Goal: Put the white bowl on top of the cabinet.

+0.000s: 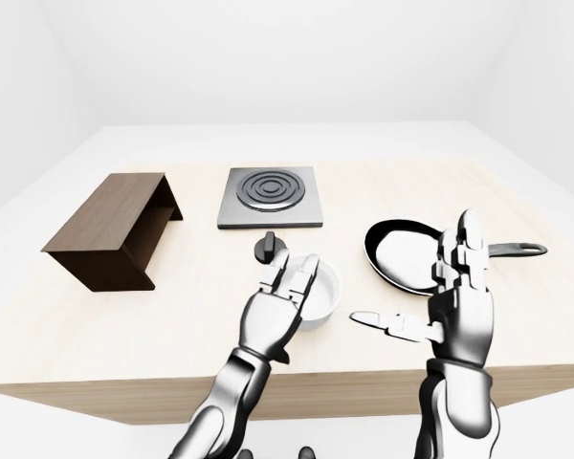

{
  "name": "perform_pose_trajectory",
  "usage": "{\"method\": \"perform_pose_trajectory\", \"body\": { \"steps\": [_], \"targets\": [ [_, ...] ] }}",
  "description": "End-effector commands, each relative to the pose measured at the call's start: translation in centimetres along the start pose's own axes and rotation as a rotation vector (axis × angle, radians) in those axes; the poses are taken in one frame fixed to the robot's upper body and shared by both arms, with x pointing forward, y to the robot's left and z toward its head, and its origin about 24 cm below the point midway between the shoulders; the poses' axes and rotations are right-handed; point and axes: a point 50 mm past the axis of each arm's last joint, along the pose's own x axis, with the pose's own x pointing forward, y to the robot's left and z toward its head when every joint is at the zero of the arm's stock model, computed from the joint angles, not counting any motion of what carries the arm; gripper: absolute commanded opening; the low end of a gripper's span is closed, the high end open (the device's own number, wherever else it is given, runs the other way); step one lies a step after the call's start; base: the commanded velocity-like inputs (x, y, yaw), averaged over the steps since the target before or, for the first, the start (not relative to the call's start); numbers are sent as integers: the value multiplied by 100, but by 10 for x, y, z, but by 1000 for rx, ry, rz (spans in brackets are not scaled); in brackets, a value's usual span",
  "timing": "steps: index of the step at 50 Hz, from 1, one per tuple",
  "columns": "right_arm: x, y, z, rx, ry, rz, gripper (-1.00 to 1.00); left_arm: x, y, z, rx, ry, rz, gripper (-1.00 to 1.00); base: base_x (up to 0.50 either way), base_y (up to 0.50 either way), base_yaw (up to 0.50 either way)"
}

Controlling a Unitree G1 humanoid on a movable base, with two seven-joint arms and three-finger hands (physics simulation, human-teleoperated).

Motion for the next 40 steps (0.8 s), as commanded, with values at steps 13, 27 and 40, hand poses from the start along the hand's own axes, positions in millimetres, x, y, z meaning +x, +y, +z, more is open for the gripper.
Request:
{"method": "perform_pose_trajectory", "body": {
  "steps": [13, 27, 40],
  "targets": [
    [-2, -3, 4, 7, -17, -7, 100, 24, -3, -10, 131, 32, -67, 100, 0, 0, 0],
    [-2, -2, 5, 7, -18, -3, 100, 32, -11, -19, 144, 56, -126, 100, 0, 0, 0],
    [-3, -3, 6, 10, -21, -2, 100, 38, -24, -23, 177, 60, -185, 100, 0, 0, 0]
  ]
}}
